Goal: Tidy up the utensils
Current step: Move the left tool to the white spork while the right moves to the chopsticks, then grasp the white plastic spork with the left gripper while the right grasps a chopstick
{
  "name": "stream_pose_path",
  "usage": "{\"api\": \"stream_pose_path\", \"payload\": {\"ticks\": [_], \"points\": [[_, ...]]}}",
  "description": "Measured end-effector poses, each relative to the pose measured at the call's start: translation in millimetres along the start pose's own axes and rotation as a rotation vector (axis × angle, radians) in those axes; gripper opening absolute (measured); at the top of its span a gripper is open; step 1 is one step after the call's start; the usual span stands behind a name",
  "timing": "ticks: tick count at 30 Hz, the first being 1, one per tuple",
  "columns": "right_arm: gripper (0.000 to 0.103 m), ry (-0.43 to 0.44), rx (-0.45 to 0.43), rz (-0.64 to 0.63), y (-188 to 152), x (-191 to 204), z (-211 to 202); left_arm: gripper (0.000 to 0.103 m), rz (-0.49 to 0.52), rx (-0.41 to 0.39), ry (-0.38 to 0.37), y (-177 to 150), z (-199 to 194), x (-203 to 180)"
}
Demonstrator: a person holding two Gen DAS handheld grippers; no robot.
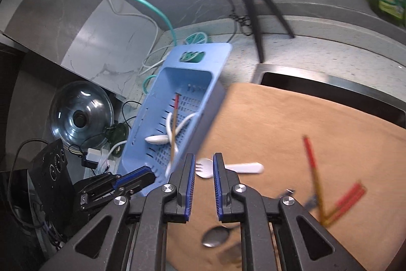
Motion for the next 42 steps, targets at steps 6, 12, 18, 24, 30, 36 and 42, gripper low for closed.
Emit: {"api": "stream_pose_path", "payload": {"ticks": [6, 12, 18, 24, 30, 36, 42], "points": [[0.013, -0.059, -0.027, 0.053, -25, -54, -49, 0.008, 0.07, 0.028, -0.035, -18, 6, -43], [0.013, -0.109, -0.017, 0.103, -45, -99, -67, 0.008, 0.15, 0.08, -0.042, -33, 26, -75], [0.013, -0.12, 0.028, 0.098, -51, -111, -53, 0.016, 0.279, 0.109, 0.047, -20, 46, -80], [0.021, -0.126, 0.092, 0.068, -50, -109, -25, 0.016, 0.441, 0.158, 0.139, -1, 69, -74], [0.022, -0.153, 0.139, 0.042, -49, -110, -7, 0.02, 0.59, 0.23, 0.195, -4, 95, -75], [0.022, -0.183, 0.168, 0.054, -49, -119, 5, 0.033, 0.72, 0.269, 0.234, -9, 113, -80], [0.022, -0.2, 0.187, 0.057, -50, -125, 12, 0.033, 0.728, 0.274, 0.215, -1, 122, -82]]}}
Point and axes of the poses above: each gripper's, at about its wrist camera, not at the fingertips, and z roughly the way its jaws point, x to its left, y to its top, the point moved 6 cm from there along z, roughly the way its jaws point, and after that the axes turned 7 degrees about y, right-handed, at the moved point
